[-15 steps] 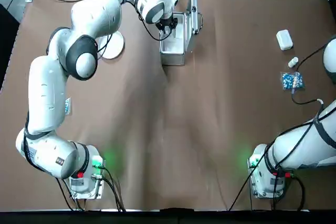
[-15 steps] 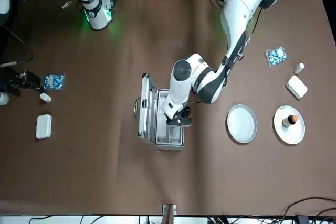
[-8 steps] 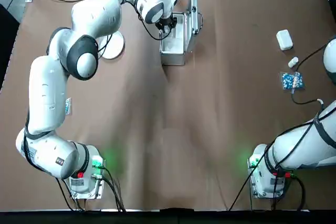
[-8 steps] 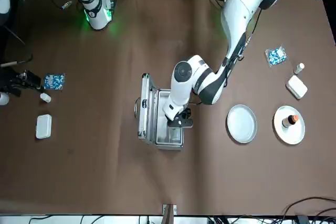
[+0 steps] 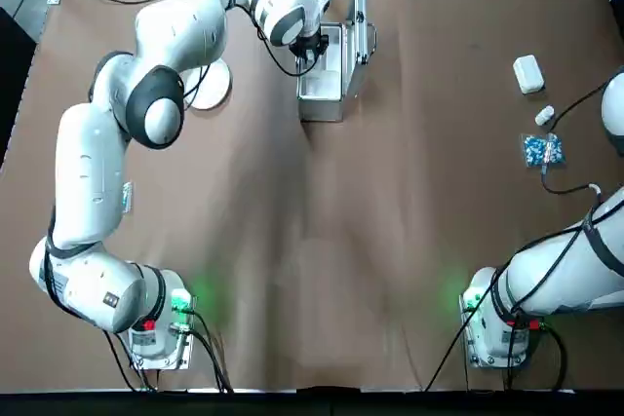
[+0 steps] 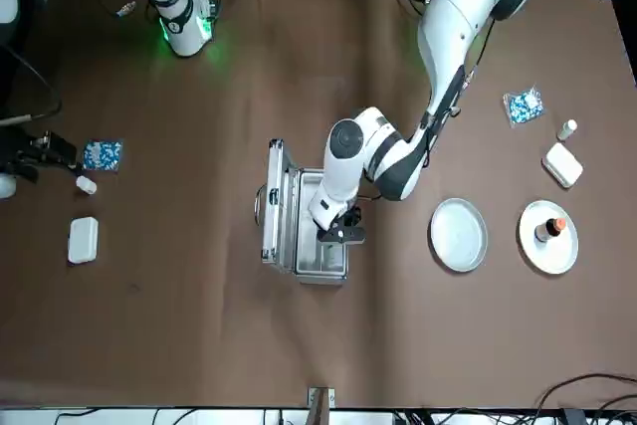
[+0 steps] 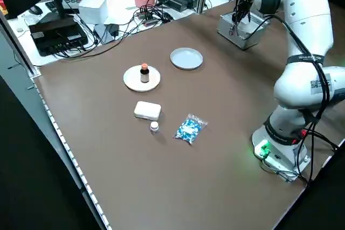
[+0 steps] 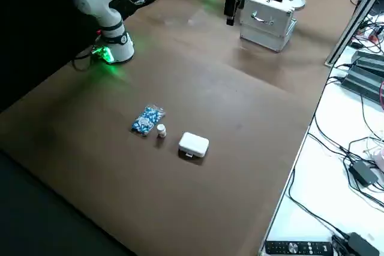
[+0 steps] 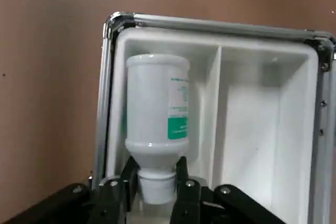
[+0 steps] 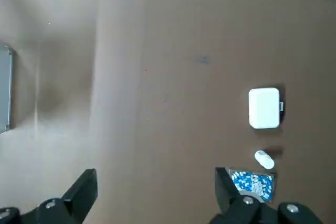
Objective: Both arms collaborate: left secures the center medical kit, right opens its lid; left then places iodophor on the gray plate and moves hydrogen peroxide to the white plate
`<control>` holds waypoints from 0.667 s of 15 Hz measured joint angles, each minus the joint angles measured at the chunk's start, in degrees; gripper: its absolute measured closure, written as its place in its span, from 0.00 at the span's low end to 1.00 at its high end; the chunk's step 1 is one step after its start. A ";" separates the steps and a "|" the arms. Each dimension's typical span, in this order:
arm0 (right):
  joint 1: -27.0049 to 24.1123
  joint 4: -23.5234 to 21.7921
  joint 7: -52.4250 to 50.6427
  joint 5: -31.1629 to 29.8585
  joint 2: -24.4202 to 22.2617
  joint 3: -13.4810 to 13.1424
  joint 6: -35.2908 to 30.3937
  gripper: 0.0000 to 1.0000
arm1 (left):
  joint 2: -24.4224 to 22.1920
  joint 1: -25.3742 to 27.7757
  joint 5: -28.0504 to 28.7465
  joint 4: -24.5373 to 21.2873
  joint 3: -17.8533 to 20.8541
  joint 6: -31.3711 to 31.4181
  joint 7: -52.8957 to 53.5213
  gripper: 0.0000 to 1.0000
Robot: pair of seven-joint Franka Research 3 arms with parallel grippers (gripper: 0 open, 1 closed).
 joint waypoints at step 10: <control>-0.01 0.00 0.00 0.00 -0.04 -0.01 0.00 0.01 | -2.35 1.04 -6.33 2.05 -0.34 -3.24 -2.09 0.67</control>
